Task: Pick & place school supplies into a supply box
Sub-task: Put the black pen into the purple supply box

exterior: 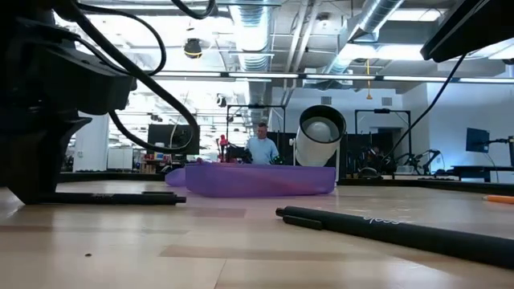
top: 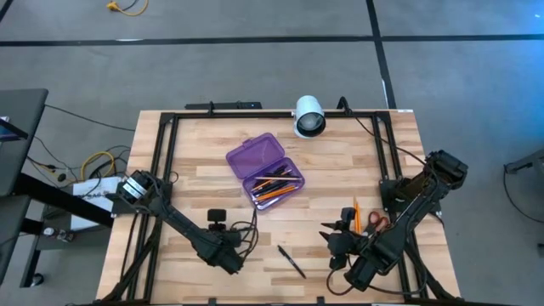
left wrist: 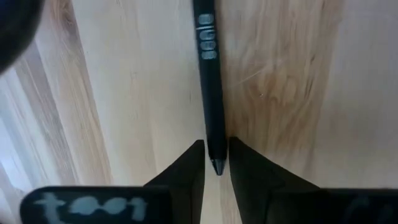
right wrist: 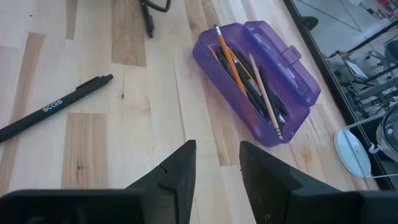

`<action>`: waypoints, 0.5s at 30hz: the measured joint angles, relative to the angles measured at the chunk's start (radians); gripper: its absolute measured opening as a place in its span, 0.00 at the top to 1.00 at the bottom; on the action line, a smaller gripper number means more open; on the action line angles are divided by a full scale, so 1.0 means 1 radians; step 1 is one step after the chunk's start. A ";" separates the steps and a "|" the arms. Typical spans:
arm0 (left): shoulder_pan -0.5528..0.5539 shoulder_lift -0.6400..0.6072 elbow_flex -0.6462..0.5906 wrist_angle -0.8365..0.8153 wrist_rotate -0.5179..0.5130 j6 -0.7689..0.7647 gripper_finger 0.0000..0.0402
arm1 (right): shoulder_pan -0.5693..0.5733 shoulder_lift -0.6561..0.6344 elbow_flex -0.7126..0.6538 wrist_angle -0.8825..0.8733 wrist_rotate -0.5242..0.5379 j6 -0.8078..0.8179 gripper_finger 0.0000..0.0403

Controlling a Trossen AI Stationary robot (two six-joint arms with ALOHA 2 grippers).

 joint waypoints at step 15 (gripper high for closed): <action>0.003 -0.001 0.000 0.014 -0.021 0.004 0.83 | 0.000 0.000 0.000 0.000 0.000 0.000 0.71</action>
